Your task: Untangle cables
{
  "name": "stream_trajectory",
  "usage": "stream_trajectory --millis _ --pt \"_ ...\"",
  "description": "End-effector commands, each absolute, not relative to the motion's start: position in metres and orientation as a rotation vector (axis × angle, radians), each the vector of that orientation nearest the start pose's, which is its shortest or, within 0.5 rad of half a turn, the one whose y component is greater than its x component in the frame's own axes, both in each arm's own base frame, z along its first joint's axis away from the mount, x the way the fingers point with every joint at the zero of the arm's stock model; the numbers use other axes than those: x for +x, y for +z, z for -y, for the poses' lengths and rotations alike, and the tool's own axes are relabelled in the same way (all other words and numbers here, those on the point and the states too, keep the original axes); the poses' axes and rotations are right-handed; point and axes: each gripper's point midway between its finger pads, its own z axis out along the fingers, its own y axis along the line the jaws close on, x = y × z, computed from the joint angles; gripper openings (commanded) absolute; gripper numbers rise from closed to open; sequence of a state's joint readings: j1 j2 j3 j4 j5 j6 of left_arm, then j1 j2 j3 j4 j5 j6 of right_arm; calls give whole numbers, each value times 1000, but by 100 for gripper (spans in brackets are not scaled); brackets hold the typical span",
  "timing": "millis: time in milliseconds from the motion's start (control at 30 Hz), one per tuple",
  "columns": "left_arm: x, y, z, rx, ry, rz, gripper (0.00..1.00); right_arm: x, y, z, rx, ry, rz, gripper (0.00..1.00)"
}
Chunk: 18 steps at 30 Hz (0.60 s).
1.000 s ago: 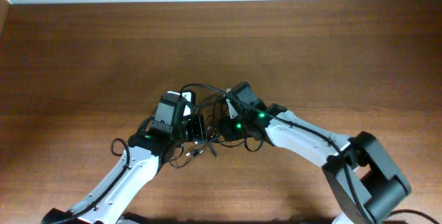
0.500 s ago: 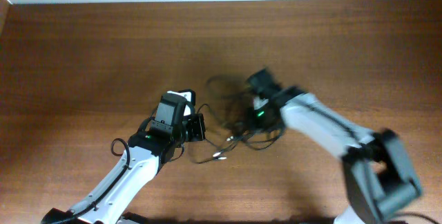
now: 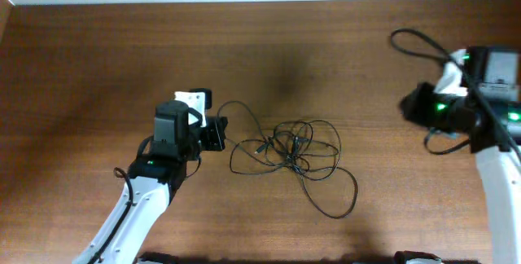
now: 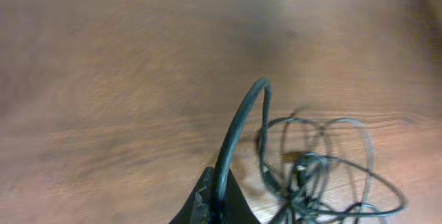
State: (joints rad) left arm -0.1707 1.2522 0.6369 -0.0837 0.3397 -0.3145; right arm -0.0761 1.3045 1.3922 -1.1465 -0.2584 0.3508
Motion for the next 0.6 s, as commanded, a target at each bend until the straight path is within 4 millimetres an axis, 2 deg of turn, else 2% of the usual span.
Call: stream_trajectory --millis 0,33,67,100,133,167,200,233,300,333,400,433,500,567 --pt "338 134 123 97 -673 -2248 0 296 225 -84 269 621 -2745 37" --pt "338 142 129 126 -711 -2213 0 291 216 -108 166 641 -2797 49" --pt "339 149 131 142 -728 -2186 0 289 208 -128 102 654 -2838 54" --pt "337 158 137 180 -763 -2153 0 287 192 -154 14 662 -2896 54" --pt "332 167 146 276 -799 -2107 0 290 179 -170 -138 649 -2905 54" --pt "331 173 148 334 -790 -2075 0 297 166 -184 -292 641 -2891 57" --pt "333 169 142 322 -738 -2090 0 303 153 -192 -471 623 -2862 63" --pt "336 158 130 265 -657 -2137 0 307 141 -194 -554 610 -2861 65" --pt "335 126 92 104 -415 -2284 0 306 107 -196 -519 617 -2981 66" --pt "330 118 84 54 -372 -2329 0 302 91 -199 -453 627 -3057 66" --pt "327 115 83 51 -373 -2347 0 293 66 -213 -492 645 -3124 66" --pt "327 115 83 51 -373 -2347 0 285 56 -222 -634 650 -3120 66" --pt "326 113 83 51 -372 -2355 0 268 54 -234 -940 653 -3052 67" --pt "326 113 83 51 -372 -2356 0 261 55 -235 -1072 659 -3012 67"
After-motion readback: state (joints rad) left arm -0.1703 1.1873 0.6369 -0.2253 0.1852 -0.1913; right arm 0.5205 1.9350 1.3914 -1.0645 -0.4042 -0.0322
